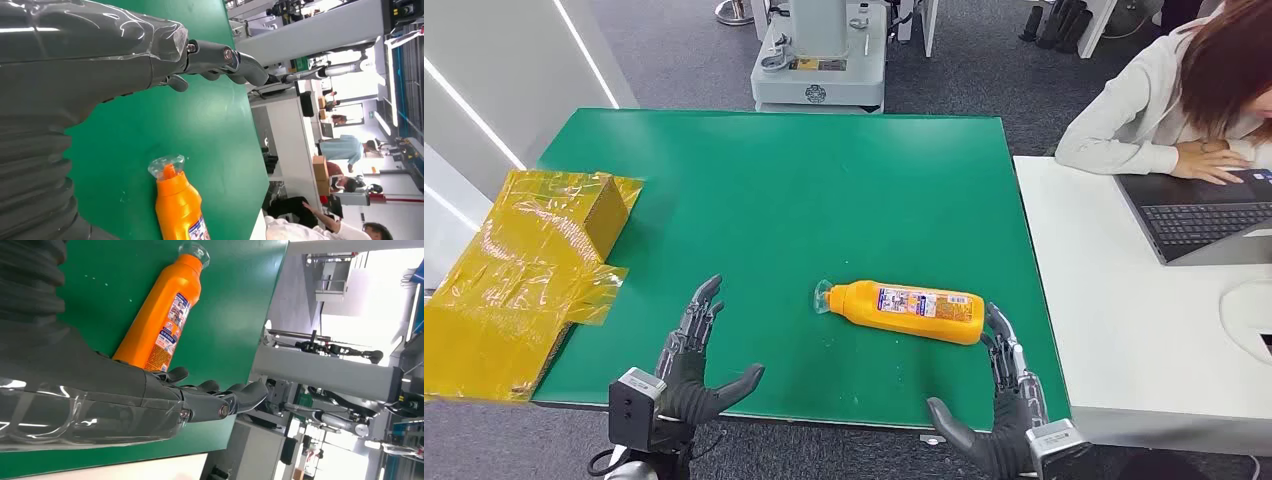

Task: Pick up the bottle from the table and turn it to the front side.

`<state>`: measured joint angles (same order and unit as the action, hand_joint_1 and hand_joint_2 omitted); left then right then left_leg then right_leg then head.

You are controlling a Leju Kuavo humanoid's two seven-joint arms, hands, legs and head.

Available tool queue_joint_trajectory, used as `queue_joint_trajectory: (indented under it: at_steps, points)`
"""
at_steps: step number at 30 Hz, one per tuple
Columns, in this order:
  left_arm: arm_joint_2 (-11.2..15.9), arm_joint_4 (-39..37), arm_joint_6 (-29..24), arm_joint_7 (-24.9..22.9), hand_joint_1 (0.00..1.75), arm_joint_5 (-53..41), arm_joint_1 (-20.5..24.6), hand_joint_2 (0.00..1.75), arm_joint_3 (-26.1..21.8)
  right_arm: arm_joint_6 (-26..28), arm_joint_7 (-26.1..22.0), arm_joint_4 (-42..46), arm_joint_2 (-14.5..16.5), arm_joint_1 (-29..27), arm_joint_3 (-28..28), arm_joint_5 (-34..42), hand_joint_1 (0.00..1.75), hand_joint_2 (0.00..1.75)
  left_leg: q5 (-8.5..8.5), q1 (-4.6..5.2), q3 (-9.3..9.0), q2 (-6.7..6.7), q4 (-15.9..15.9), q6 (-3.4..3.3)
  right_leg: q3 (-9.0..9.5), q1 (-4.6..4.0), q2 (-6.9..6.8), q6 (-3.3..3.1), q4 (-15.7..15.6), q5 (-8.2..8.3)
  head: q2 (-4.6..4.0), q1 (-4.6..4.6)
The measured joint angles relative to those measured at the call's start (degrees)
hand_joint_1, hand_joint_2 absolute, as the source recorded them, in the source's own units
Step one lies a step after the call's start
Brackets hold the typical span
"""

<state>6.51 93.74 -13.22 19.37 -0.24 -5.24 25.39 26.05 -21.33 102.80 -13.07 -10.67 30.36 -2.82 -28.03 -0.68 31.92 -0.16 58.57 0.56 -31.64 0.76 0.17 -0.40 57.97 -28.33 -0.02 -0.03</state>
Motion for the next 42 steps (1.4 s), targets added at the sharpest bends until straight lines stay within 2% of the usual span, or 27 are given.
queue_joint_trajectory:
  at_steps: [35,42]
  points:
    - [-0.1,0.1,-1.1,-0.7,0.0,-0.3,0.0,1.75,0.0,-1.3,-0.9,-0.9,0.1,0.4,0.0,1.0,0.0,1.75,0.0,0.0,0.0,0.0,0.0,0.0,0.0,0.0,0.0,0.0,0.0,0.0,0.0,0.01]
    - [-0.4,0.1,0.6,-1.1,0.0,-0.7,0.7,1.75,0.0,0.5,0.4,-0.8,0.2,1.4,-0.4,-4.1,0.0,1.75,0.0,0.0,-0.01,0.0,0.0,0.0,0.0,0.0,0.0,0.0,0.0,0.0,0.0,0.01]
